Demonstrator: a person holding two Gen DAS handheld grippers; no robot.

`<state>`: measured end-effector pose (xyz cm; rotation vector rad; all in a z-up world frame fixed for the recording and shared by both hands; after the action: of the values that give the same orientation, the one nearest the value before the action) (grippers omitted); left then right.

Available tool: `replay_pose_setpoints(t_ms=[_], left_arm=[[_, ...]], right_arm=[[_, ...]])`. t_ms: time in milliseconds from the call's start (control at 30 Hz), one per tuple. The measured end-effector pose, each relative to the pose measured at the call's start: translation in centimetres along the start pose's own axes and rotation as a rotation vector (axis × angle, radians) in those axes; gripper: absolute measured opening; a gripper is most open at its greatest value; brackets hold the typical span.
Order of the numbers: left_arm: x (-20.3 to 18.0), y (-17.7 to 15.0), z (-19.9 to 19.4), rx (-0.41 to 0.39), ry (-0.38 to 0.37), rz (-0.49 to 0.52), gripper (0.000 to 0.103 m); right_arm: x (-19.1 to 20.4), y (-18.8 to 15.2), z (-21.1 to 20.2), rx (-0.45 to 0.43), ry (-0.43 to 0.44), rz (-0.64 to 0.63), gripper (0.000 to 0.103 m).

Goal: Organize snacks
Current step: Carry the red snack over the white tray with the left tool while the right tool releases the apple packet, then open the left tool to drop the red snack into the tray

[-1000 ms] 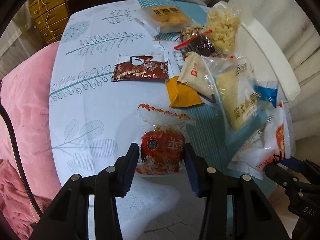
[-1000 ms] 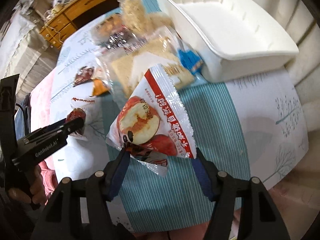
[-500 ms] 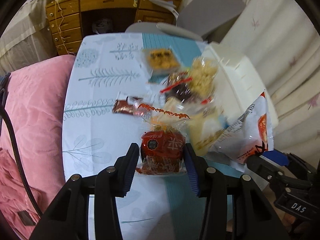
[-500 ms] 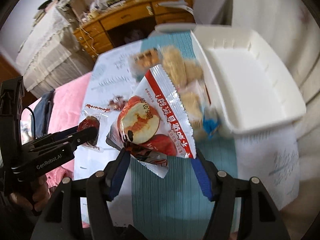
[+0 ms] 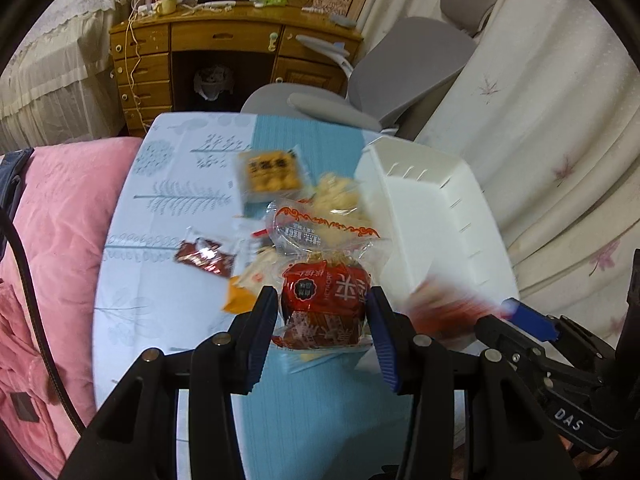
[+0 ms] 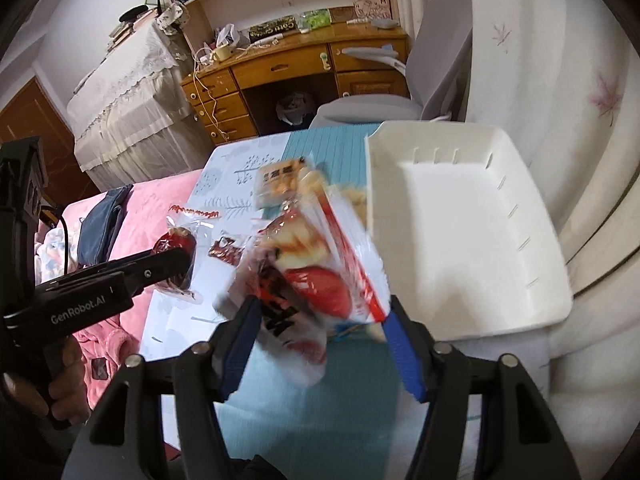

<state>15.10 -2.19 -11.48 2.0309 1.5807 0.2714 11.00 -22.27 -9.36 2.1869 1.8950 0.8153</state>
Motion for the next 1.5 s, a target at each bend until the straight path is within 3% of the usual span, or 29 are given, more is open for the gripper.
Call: replay_pose_setpoints(t_ms=[100,200,767,867,933,1000,1500], left_arm=[[-2.1,0.8,0.3,-0.026,0.002,-0.008,0.044],[-4.1,1.5,0.8,-0.046,-0.002,-0.016,0.044],[-15.8,4.2,6.4,-0.053,-0.138,0.040,0.046],[-17.0,4.3,6.9,-0.053,-0.153,0.045,0.054],[-17.2,4.3,6.9,-0.056,-0.154,0.043,0.068],[-17.4,4.3,6.8,-0.058,-0.148,0.042,0.070],[-13.8,1.9,5.3,-0.011,-0.038,-0.005,0.070]], right_arm=[[-2.0,1.1,-0.5,-0.009,0.007,-0.012,0.048],[-3.9,1.7,-0.5,0.009,0.012,-0.029,0.037],[-12.6,2.4,-0.3,0.097,0.002,-0.049,0.037],[-13.8,2.4,0.1,0.118,-0.002,-0.028,0.037],[-14.5,2.4,0.3,0.129,-0.001,-0.010,0.037],[-14.9,2.4,0.3,0.134,0.001,0.002,0.037],[-13.6,0.5,1.0,0.177,0.037,0.028,0.037]])
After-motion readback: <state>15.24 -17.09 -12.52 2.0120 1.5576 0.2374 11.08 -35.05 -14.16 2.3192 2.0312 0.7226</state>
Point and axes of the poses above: each gripper's, at about its wrist camera, not at the fingertips, and z roughly the way its jaws point, x to its left, y to its top, the point moved 2 cm from there along z, roughly the way its jaws point, and after that the axes turned 14 degrees about z, right-handed, at the moved point
